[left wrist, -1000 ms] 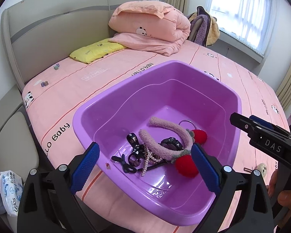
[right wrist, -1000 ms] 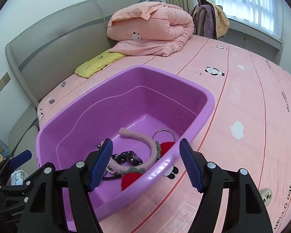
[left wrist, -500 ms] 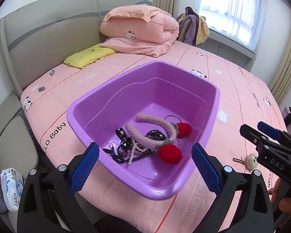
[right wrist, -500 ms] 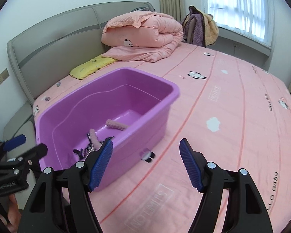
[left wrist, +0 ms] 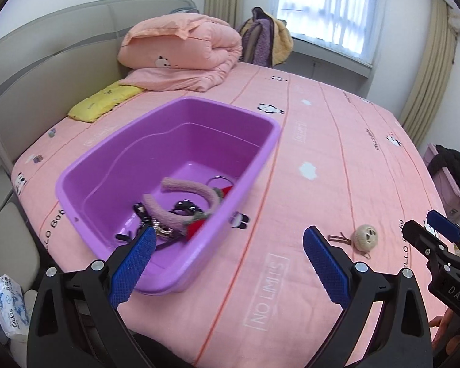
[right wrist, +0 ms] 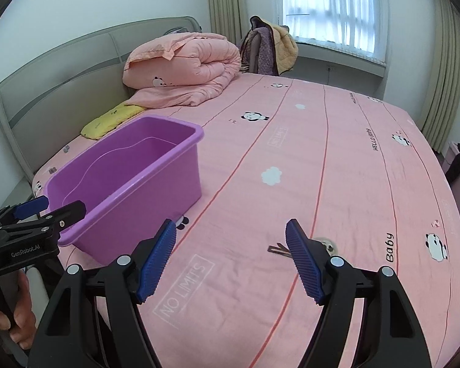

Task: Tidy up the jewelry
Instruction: 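Move both open tools from the tub toward the brown clip and sloth keychain, then grasp the sloth keychain with the right tool while the left tool grasps the brown clip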

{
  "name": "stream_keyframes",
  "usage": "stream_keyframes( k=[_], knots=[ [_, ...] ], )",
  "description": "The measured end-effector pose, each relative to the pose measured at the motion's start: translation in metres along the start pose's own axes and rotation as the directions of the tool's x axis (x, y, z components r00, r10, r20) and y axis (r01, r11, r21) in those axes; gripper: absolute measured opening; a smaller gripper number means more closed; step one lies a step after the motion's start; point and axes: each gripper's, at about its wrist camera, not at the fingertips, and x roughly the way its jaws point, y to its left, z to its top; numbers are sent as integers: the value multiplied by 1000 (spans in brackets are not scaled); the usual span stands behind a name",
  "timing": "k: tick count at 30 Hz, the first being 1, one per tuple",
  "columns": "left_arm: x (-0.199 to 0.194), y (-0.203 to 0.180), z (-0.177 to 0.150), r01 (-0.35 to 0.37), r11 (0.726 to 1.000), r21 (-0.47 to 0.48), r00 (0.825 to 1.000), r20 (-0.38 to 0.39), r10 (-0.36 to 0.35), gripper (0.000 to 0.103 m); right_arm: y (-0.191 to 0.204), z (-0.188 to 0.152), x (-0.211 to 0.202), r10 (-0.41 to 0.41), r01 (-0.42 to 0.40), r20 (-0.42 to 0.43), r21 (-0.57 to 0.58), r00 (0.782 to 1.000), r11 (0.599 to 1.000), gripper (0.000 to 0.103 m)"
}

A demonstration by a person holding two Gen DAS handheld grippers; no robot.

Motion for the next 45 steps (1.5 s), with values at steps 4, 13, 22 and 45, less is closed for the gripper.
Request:
stream_keyframes(
  k=[4,13,22,45],
  knots=[
    [7,-33,-6,39,999,36,999,-24,-38,95,-36,-14,-6,-38,39,-11,46,999,998,75],
    [34,-94,-27,92,990,106,993,-85,-83,97,-115,-55,0,-74,84,-60,178,995,980,79],
    [95,-138,-54,134,982,131,978,-179,-110,97,-176,-102,36,-70,112,-149,294,986,949,79],
    [212,-164,-61,181,970,162,959,-248,-137,97,-171,-91,188,22,33,-249,214,968,976,79]
  ],
)
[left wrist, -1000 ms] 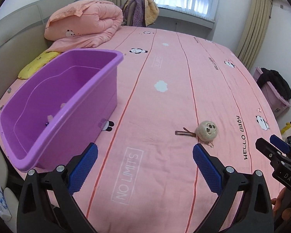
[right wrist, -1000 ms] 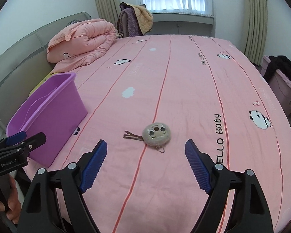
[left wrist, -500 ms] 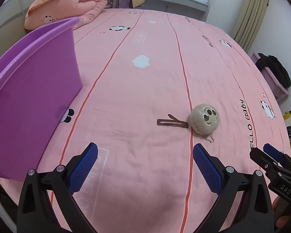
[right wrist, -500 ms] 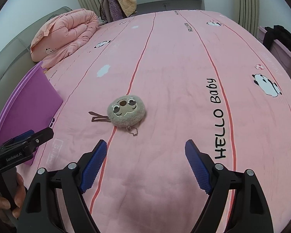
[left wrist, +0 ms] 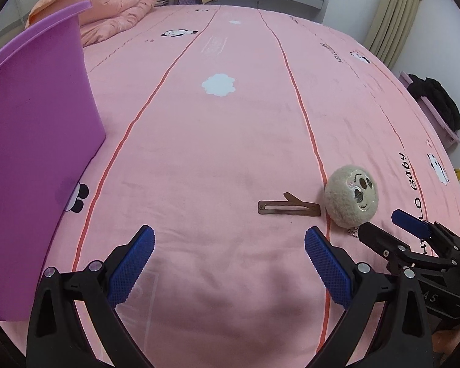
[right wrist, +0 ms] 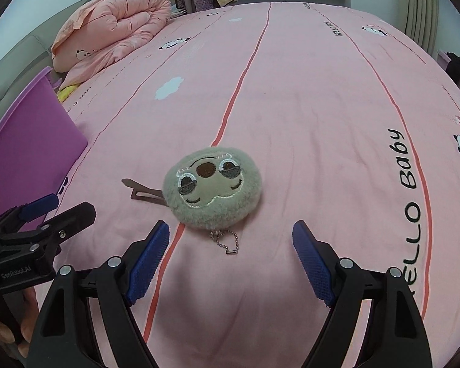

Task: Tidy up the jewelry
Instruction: 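Grasp the sloth keychain with the right tool while the left tool grasps the brown clip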

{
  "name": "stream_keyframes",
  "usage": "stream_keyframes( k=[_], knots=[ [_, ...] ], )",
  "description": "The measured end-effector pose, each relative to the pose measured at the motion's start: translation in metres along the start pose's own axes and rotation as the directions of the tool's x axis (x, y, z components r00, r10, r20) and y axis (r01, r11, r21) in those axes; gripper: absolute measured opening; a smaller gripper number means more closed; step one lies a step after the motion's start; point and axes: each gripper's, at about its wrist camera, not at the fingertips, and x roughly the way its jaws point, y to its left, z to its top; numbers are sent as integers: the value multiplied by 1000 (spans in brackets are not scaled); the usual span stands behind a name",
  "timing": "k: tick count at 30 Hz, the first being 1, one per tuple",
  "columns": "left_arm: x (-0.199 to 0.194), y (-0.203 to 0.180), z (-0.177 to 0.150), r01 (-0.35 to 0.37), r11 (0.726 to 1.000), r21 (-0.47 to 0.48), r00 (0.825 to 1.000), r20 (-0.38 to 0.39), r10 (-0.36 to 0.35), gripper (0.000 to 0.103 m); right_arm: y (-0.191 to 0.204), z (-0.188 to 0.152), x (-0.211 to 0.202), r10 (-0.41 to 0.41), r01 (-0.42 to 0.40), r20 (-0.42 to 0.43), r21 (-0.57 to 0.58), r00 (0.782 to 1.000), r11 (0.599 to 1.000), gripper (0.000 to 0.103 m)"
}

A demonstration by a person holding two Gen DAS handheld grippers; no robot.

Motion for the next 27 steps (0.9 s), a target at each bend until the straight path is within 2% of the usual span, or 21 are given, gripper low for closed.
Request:
stream_keyframes(
  k=[6,15,19,21,23,27],
  knots=[
    [5,6,0,0,1000,-12,1000,-8,0,97,5,10,24,-7,6,-23,-17,1000,1000,79],
    [20,-8,4,30,1000,0,999,-20,-30,97,-13,22,25,-5,4,50,12,999,1000,78],
    [30,-20,6,55,998,20,998,-30,-54,97,-15,31,40,46,-46,-28,-1,999,999,78],
    [35,-24,7,58,998,33,998,-34,-56,97,-13,34,41,48,-48,-12,-30,999,998,78],
    [38,-25,8,56,998,39,998,-36,-55,97,-14,36,40,71,-71,-4,-29,997,997,62],
    [47,-24,8,67,998,19,996,-54,-66,97,-19,33,34,59,-58,29,-20,998,998,57]
  ],
)
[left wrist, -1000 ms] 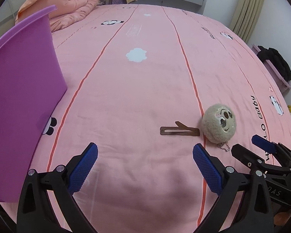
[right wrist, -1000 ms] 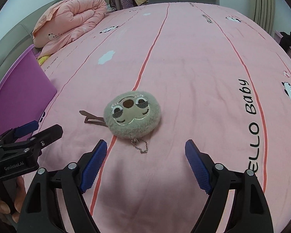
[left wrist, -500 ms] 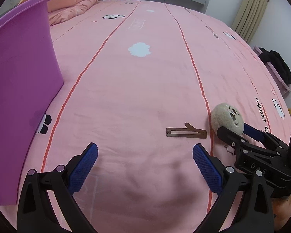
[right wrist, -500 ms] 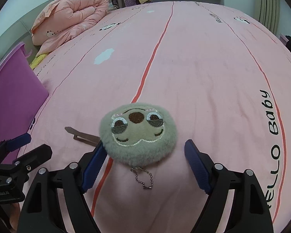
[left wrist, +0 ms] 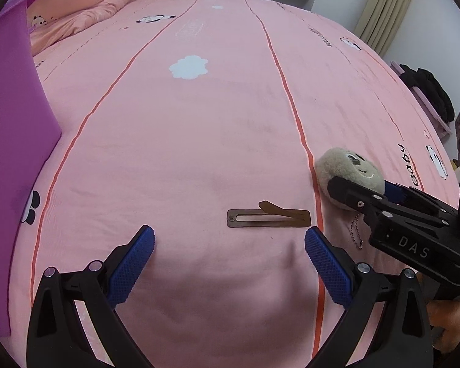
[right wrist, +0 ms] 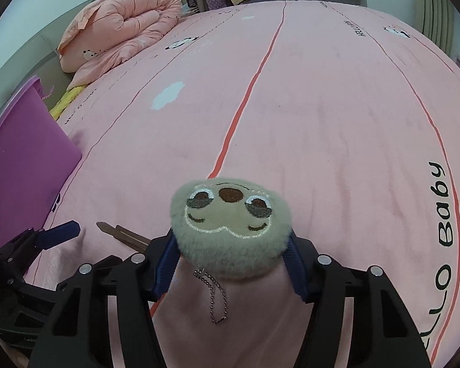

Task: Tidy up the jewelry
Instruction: 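Grasp the sloth keychain with the right tool while the left tool grasps the brown clip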

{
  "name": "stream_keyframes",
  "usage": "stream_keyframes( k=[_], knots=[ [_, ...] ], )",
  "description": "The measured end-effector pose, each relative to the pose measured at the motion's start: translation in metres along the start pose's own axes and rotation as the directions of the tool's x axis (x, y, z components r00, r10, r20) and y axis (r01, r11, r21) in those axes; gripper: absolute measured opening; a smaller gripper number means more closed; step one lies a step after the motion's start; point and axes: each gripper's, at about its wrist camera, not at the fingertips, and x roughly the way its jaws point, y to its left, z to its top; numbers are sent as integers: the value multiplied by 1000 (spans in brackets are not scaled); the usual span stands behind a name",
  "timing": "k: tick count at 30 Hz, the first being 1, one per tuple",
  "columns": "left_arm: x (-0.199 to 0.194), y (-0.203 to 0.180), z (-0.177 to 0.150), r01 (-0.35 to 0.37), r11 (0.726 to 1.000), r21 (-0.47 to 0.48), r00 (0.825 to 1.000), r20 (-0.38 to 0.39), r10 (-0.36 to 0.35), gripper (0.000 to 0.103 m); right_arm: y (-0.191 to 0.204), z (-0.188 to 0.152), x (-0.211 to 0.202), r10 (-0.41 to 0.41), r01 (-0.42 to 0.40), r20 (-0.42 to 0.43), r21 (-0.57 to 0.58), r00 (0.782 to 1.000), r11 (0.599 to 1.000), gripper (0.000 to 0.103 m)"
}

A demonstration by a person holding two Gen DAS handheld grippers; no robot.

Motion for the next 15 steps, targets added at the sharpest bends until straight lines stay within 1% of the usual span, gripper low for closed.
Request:
stream_keyframes(
  k=[2,4,6,10,15],
  knots=[
    [5,-2,1,-2,1000,-4,1000,-6,2,97,-6,-2,-5,-20,19,26,20,999,1000,55],
    [10,-6,2,-10,1000,1,1000,-8,10,97,-14,-4,-11,-61,59,53,43,997,997,55],
    [14,-11,2,-15,1000,3,1000,-11,15,97,-24,-6,-16,-85,81,65,67,994,994,55],
    [24,-24,6,-41,999,14,999,-12,41,97,-38,-11,-19,-88,81,66,101,994,992,55],
    [33,-35,12,-62,998,24,998,-12,63,97,-38,-12,-20,-88,80,69,104,994,991,55]
  ],
)
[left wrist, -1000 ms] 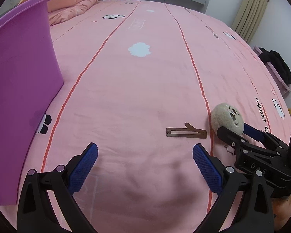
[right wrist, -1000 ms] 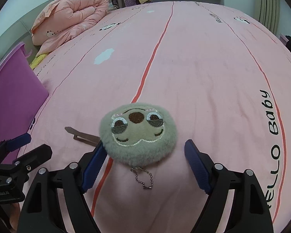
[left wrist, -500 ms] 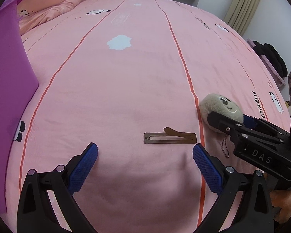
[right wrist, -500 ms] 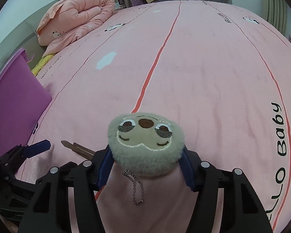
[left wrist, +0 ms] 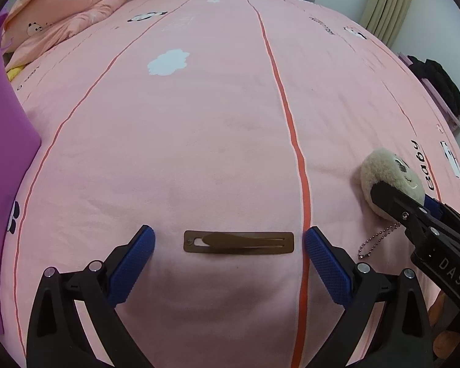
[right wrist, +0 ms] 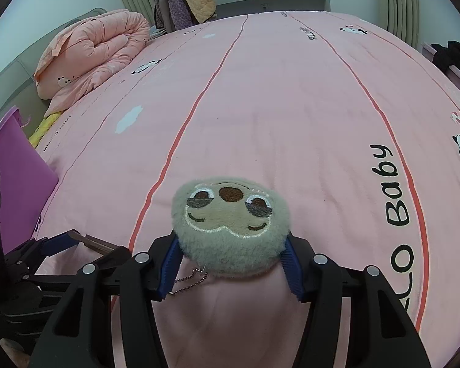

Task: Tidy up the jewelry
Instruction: 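Grasp the sloth keychain with the right tool while the left tool grasps the brown clip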

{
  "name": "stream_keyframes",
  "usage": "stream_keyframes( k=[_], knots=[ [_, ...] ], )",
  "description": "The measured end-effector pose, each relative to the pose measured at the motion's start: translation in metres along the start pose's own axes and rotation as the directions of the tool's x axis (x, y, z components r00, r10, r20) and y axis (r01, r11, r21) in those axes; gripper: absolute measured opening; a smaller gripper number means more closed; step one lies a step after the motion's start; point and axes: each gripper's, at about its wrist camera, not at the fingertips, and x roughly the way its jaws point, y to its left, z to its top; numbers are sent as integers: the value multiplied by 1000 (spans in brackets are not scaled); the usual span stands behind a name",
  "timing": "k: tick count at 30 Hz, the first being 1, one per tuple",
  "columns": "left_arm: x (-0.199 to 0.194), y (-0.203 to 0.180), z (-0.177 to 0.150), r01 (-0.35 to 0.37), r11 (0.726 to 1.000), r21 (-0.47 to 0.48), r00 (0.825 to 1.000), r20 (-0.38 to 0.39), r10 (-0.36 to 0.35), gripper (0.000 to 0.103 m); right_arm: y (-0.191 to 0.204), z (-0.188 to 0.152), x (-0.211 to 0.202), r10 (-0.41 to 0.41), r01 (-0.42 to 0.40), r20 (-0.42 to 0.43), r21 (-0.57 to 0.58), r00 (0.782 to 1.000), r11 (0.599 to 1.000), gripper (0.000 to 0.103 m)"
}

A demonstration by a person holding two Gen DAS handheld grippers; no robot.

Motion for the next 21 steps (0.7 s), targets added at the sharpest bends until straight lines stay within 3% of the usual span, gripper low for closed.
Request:
stream_keyframes(
  k=[12,21],
  knots=[
    [7,-11,-1,-73,997,20,997,7,73,95,-1,-2,-4,-5,5,-7,10,1000,1000,55],
    [2,-18,-3,-66,997,38,998,2,66,73,-5,-6,-12,-12,13,-10,25,1000,1000,55]
  ],
)
